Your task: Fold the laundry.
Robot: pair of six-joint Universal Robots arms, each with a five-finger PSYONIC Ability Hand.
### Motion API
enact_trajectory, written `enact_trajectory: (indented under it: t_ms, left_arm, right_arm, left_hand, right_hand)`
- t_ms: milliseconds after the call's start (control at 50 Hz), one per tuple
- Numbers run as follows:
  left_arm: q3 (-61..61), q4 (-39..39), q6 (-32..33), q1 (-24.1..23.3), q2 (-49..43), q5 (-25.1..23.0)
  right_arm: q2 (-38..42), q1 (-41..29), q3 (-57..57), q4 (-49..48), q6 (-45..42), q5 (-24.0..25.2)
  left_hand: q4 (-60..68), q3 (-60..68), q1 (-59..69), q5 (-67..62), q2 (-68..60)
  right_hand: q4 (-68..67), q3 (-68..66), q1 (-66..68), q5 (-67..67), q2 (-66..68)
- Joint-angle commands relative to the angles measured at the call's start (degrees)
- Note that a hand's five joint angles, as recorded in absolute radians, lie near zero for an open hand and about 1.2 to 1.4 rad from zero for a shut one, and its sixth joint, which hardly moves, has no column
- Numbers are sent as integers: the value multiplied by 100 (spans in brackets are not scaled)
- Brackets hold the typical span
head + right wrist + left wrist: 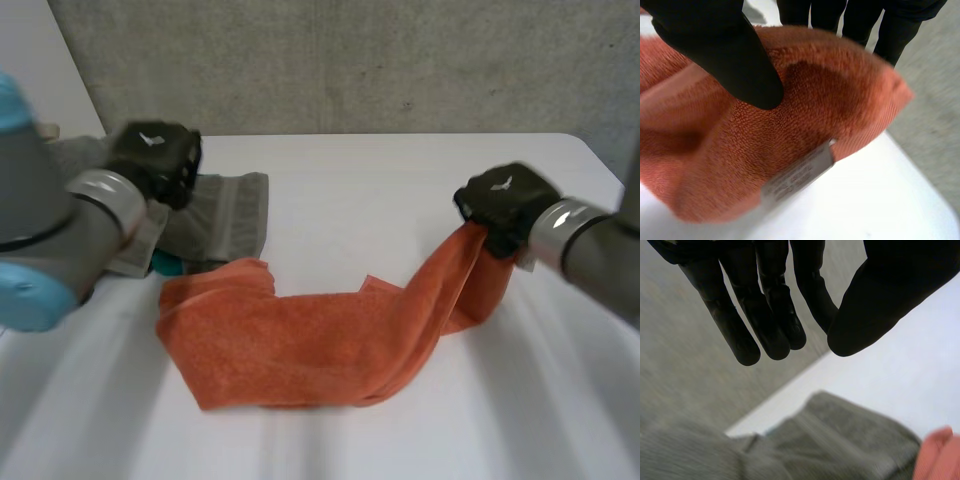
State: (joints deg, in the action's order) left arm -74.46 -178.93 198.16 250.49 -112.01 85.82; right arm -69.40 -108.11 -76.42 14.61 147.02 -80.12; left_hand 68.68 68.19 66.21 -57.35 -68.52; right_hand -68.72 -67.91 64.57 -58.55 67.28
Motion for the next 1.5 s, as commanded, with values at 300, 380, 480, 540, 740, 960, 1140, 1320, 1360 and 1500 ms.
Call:
enact_trajectory:
  t_ms: [300, 380, 480, 540, 740, 960, 1140, 1320, 1360, 1500]
  left_arm:
    - [-2369, 1158, -366, 26, 1805, -662]
    - [-3283, 1168, -191, 44, 2061, -961]
    - [-3882, 483, 196, 61, 1929, -1050]
    - [-3971, -149, 372, 26, 1552, -1023]
    - [-3585, -880, 522, -184, 427, -760]
    - [-3373, -424, 434, -369, 1075, -303]
    - [-2742, 1253, 92, -457, 3420, -408]
    - [-1563, 1159, 47, -150, 2713, -241]
    - [-1161, 1054, 108, -132, 2030, -162]
    - [106, 799, 407, -211, 42, 40]
  right_arm:
    - [1104, 79, 251, -1136, 345, -1102]
    - [1095, 88, 224, -1127, 345, -1085]
    - [1069, 79, 180, -1127, 345, -1050]
    - [1016, 44, 93, -1136, 345, -1015]
    - [770, -9, -189, -1189, 345, -979]
    - [304, 114, -277, -952, 170, -892]
    - [-302, 342, -312, 585, -1305, -699]
    - [-285, 325, -233, 323, -1061, -558]
    - [-154, 255, -224, 192, -930, -566]
    - [347, 53, -198, -362, -508, -654]
  left_hand:
    - [-4888, -4839, -4641, 4756, 4873]
    - [-4855, -4806, -4608, 4722, 4839]
    - [-4637, -4588, -4390, 4504, 4621]
    - [-4115, -4066, -3868, 3982, 4099]
    - [-850, -801, -603, 718, 835]
    - [1132, 1181, 1379, -1265, -1148]
    - [1132, 1181, 1379, -1265, -1148]
    - [1132, 1181, 1379, -1265, -1148]
    - [1132, 1181, 1379, -1265, -1148]
    - [1132, 1181, 1379, -1265, -1148]
  right_hand:
    - [-1128, -1209, 1543, -1145, 1272]
    - [-1128, -1209, 1543, -1145, 1272]
    - [-1128, -1209, 1543, -1145, 1272]
    - [-1128, -1209, 1543, -1145, 1272]
    - [-1128, -1209, 1543, -1145, 1272]
    - [-1128, -1209, 1543, -1145, 1272]
    - [-1128, -1209, 1543, -1145, 1272]
    - [-1128, -1209, 1543, -1145, 1272]
    - [-1128, -1209, 1543, -1145, 1272]
    - [-1128, -1209, 1543, -1145, 1272]
